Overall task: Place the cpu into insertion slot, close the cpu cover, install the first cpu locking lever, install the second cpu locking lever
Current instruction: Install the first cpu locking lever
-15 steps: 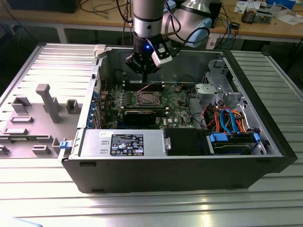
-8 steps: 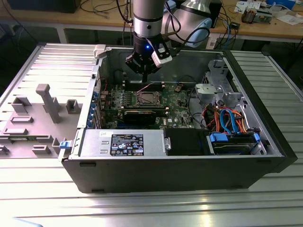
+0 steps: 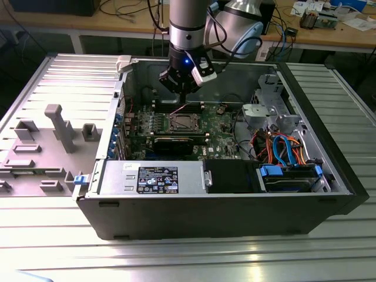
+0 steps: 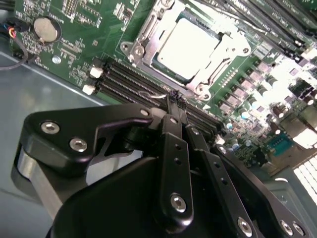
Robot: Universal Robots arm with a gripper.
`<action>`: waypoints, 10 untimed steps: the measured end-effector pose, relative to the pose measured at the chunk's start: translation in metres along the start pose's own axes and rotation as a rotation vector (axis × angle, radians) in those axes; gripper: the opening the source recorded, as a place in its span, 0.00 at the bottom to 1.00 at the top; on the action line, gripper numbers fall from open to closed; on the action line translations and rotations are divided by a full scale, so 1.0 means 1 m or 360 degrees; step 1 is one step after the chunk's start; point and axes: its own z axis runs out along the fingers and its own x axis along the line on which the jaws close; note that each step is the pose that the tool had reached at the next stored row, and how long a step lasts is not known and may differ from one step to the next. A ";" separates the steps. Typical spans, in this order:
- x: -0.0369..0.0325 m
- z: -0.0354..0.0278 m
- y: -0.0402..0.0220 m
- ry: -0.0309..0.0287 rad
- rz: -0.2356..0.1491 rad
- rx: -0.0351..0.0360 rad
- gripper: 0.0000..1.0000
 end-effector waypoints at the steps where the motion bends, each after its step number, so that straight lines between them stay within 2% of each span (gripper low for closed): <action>1: 0.0000 0.0008 0.0002 0.00002 0.0000 0.0000 0.11; 6: -0.0010 0.0091 0.0029 0.00004 -0.0001 0.0000 0.11; 10: -0.0024 0.0125 0.0033 0.00009 0.0000 0.0000 0.11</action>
